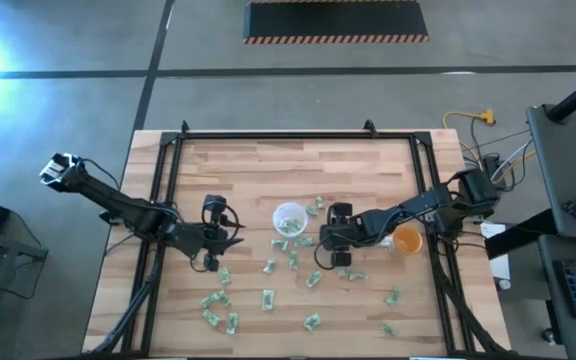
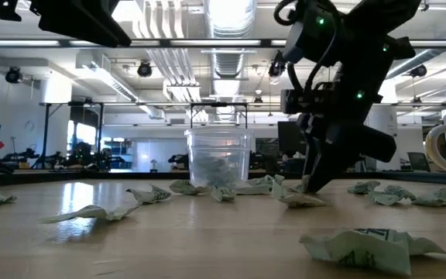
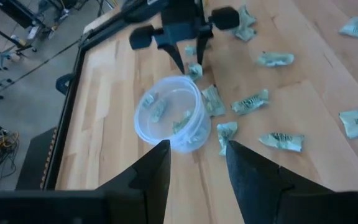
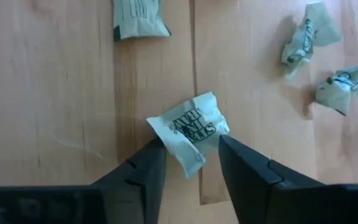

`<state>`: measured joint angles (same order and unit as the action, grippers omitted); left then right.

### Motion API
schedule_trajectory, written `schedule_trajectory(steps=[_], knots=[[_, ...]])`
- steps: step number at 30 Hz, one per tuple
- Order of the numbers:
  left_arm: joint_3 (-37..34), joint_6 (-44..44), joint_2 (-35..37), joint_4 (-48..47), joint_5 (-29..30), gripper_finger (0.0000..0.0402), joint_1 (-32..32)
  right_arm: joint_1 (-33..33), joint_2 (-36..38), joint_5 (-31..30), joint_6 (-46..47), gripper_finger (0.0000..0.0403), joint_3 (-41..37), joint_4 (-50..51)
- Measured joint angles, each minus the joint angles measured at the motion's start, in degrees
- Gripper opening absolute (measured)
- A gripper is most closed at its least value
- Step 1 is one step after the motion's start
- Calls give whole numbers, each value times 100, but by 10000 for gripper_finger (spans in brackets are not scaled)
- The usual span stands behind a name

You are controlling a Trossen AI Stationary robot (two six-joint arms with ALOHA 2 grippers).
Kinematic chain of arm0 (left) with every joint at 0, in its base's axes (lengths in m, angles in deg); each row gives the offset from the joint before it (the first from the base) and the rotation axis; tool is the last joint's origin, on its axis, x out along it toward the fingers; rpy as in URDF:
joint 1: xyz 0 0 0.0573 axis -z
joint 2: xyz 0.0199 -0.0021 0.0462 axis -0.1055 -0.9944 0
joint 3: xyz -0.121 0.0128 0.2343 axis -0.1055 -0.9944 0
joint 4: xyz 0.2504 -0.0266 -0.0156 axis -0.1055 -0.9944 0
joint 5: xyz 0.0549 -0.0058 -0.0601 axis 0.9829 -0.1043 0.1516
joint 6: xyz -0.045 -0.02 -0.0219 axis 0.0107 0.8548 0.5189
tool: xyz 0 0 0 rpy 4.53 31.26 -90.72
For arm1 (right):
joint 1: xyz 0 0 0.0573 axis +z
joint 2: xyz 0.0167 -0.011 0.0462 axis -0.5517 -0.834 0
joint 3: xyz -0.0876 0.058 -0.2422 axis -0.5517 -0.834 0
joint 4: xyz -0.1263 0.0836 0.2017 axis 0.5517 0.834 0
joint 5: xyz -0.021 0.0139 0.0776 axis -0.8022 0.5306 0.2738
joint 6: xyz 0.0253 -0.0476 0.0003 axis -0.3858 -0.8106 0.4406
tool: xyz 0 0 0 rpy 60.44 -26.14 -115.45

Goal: Pick and place Stevia / Truvia into bins
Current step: Put the light green stevia packet into the transparent container

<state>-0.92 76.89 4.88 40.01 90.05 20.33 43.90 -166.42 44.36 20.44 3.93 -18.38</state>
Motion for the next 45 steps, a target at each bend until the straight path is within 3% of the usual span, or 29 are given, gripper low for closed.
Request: schedule_trajectory(steps=[8,16,22,25,27,31,40,45], knots=[[0,413,4,-214,-5,140,0,-40,4,23,-606,19,108,15],[0,663,-4,-299,-3,140,9,-167,104,-34,-886,9,159,45],[-4,1294,-5,-808,-52,140,15,-168,578,-1222,-782,8,166,310],[-51,1706,-53,-1049,-489,140,15,-170,822,-1885,-745,8,166,192],[-117,1919,-71,-1120,-900,140,20,-170,899,-2012,-906,8,166,-66],[-349,2376,-128,-1154,-1369,140,20,-170,899,-1744,-1626,8,167,-874],[-393,3439,-513,-1803,-1346,140,13,-188,895,-1126,-2551,8,173,-1626],[-393,3716,-788,-1983,-1315,140,-7,-219,898,-348,-2865,8,175,-2003]])
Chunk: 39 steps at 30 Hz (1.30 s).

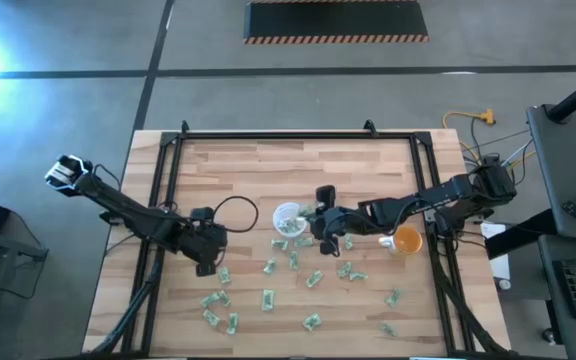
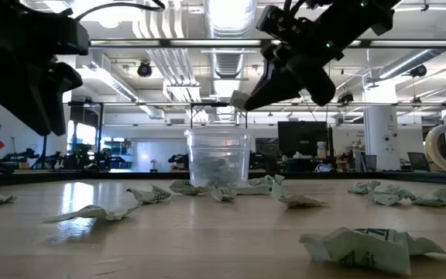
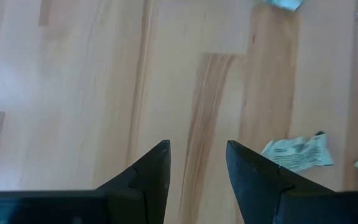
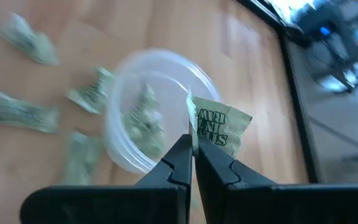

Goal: Pick and place Stevia / Truvia into bins
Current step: Put the light green stevia packet into the transparent container

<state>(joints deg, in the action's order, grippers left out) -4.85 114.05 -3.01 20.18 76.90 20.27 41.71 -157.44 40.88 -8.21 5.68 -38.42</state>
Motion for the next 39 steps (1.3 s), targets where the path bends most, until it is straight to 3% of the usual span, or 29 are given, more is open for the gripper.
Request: schedule_trajectory(steps=[6,19,29,35,39], knots=[[0,-2,-319,-235,80,140,-11,-99,-26,997,-122,8,0,-358],[2,-4,-299,-373,136,140,-11,-363,-380,1036,71,13,4,-644],[-20,0,-274,-442,144,140,-11,-426,-371,999,99,91,3,-649],[-113,1129,-269,-1412,127,140,-11,-426,-220,974,60,119,2,-503],[-296,1997,-267,-1751,-213,140,-11,-426,-71,973,225,125,2,-154]])
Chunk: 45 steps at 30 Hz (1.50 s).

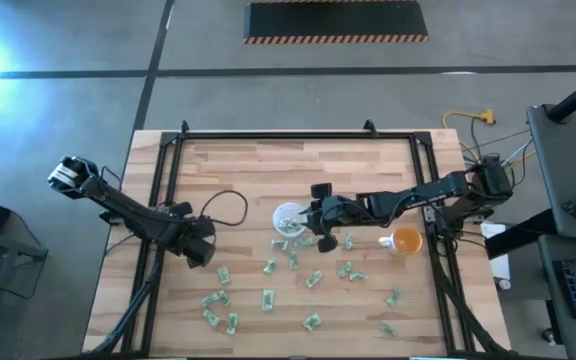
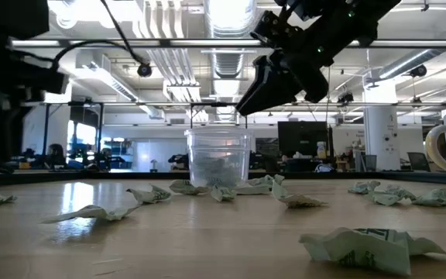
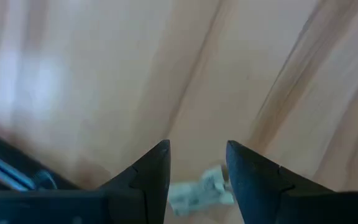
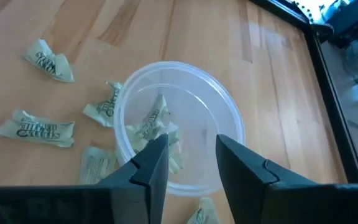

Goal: Pick and place Stevia / Truvia into bins
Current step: Put the light green stevia packet into the transparent container

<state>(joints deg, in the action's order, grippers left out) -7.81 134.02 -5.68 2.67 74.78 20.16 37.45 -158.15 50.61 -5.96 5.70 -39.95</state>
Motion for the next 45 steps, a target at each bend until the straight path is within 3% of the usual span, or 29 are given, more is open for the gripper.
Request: schedule_trajectory(steps=[13,33,40,45], knots=[[-587,545,2,940,-697,140,4,17,123,15,280,114,-2,392],[-572,719,-471,1002,-1144,139,4,15,123,17,321,104,-2,376],[-567,700,-708,1051,-1263,113,4,15,123,20,324,104,-2,373],[-527,530,-456,928,-1313,99,3,13,123,21,324,101,-2,370]])
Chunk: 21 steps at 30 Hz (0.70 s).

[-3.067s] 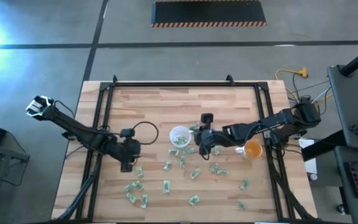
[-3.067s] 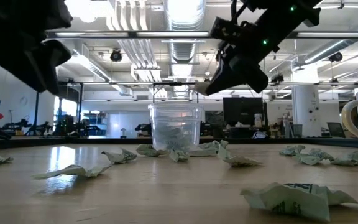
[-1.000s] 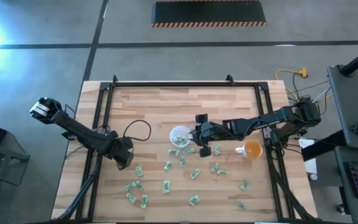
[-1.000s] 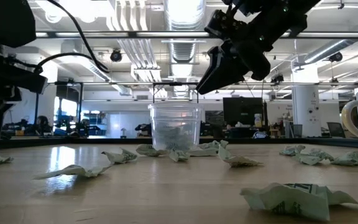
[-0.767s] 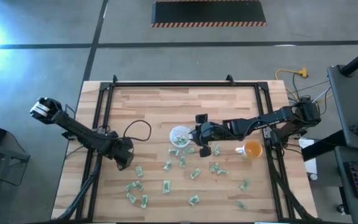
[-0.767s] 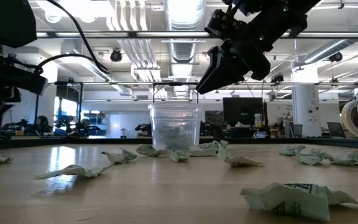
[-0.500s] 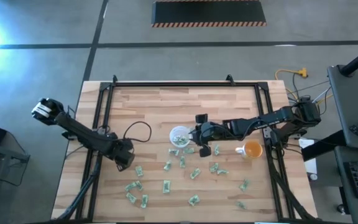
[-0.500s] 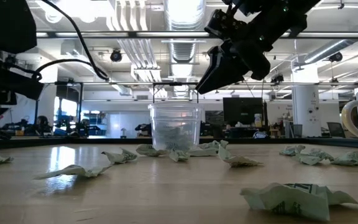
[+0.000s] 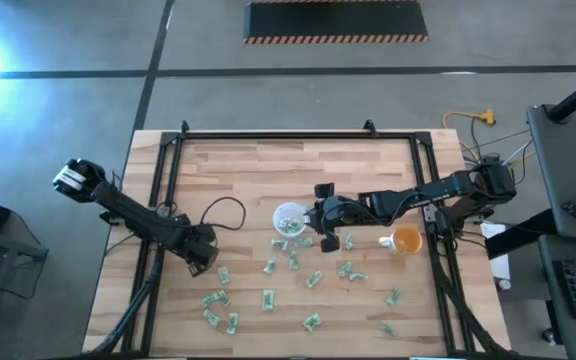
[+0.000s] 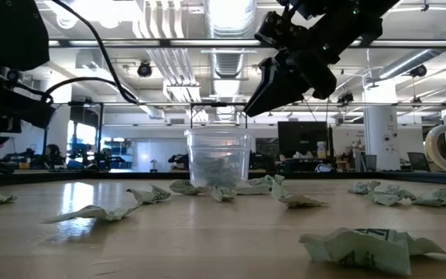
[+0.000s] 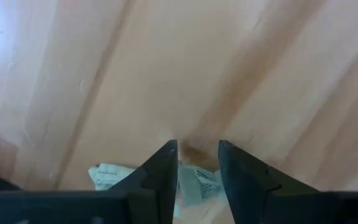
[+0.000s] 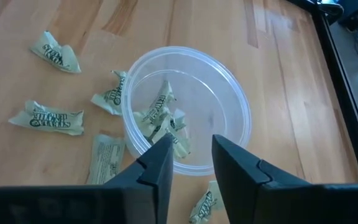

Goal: Pick and place Stevia / Truvia into bins
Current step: Put the light green stevia packet into the transparent container

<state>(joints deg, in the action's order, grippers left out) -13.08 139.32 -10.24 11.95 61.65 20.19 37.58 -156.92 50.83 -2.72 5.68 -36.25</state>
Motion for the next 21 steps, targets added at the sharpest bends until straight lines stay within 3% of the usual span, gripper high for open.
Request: schedule_trajectory(steps=[10,21], knots=[[357,-302,582,-131,-382,98,12,-2,0,17,72,94,0,-5],[336,-278,190,-135,-796,98,294,-4,0,42,149,98,-2,-1]])
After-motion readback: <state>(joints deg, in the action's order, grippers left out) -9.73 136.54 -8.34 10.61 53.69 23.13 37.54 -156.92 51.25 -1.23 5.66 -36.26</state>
